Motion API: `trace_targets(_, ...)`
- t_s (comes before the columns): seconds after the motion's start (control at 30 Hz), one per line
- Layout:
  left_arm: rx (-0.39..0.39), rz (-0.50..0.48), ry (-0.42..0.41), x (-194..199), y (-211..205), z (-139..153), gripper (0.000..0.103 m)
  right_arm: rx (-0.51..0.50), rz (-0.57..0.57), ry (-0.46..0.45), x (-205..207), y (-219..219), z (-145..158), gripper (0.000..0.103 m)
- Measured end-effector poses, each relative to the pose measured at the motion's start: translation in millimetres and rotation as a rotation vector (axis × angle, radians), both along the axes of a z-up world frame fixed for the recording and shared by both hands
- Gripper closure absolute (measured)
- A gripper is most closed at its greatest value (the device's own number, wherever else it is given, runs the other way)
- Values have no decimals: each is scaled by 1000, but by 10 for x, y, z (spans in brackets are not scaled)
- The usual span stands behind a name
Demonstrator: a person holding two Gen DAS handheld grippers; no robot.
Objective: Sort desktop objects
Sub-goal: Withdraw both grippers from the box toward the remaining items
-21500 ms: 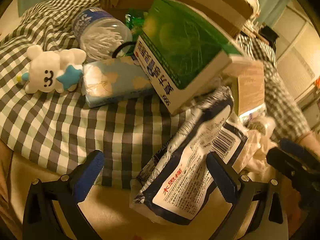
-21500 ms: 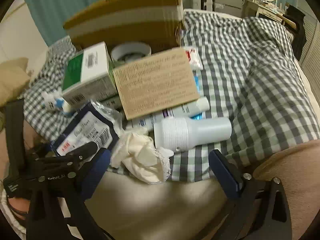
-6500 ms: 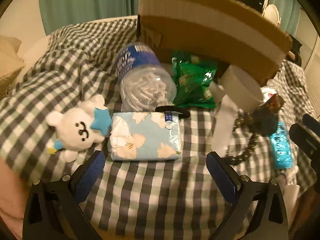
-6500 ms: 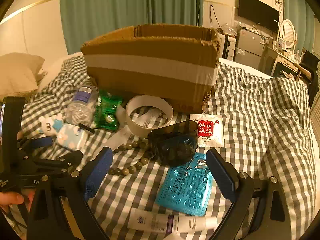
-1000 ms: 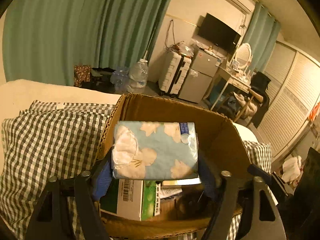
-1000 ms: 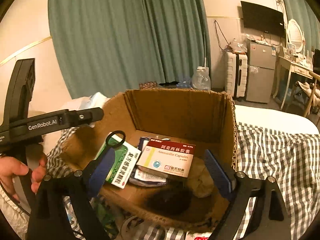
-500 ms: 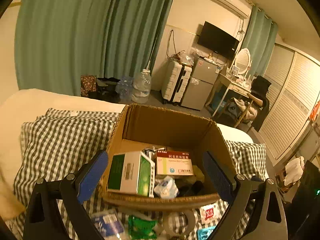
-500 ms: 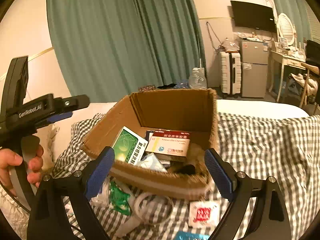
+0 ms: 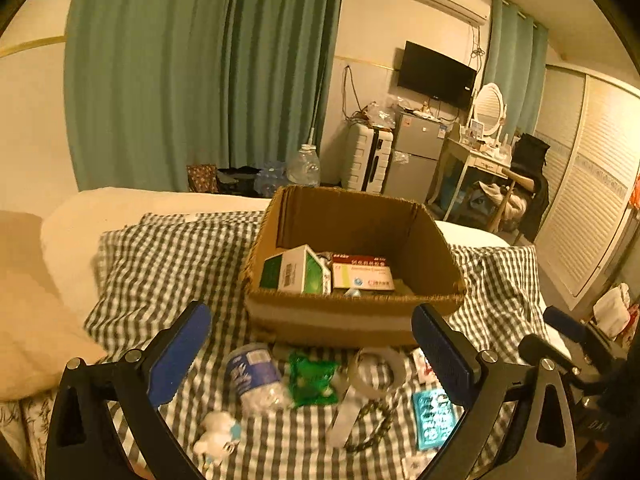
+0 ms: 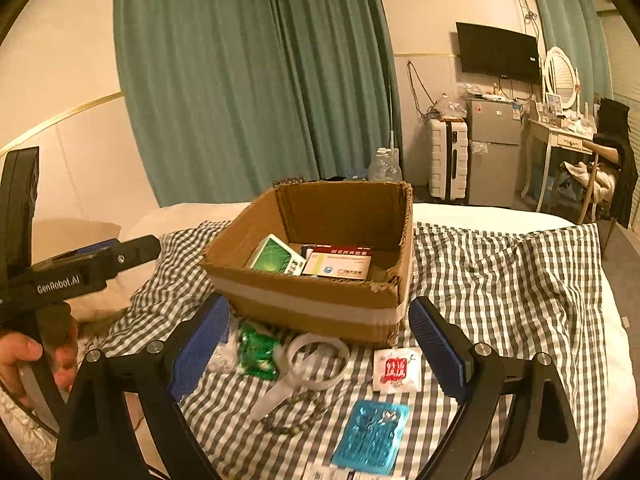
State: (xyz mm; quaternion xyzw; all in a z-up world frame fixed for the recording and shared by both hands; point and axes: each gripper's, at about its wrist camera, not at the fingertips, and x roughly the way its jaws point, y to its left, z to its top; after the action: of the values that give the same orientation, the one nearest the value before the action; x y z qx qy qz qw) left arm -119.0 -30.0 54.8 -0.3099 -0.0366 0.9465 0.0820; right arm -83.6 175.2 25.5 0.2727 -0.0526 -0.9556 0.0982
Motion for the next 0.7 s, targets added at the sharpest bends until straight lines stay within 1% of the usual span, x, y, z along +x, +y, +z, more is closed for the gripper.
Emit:
trace_targets(0.1,-8,23,0,178,-97,-82,0,-4,3,-4,94,-88,-52,11)
trace_targets(0.23,-27,86,17,356,-218,-300,0,-13,-17,-22,163,-221,-221,11)
trace_targets(0.27,-33,88,11,383,-236,-395,0,-14,-21,-26,172,-251,-270,11)
trace_targets(0.37,-51,105,-7,438,-258,-599,0,-15,-48,-40,194,-327,-485,9)
trace_targets(0.47,-35,116,-18,470,-283,-839,0,-1,-75,-55,206,-336,-672,9)
trace_targets(0.53,-42,118,-33,464,-280,-982,0,1,-88,-78,182,-318,-809,9)
trace_targets(0.6,-44,117,-50,452,-284,-1155,0,-5,-90,-97,167,-302,-926,9)
trace_targets(0.7,-28,117,-82,438,-299,-1380,0,19,-87,-113,142,-319,-1084,9)
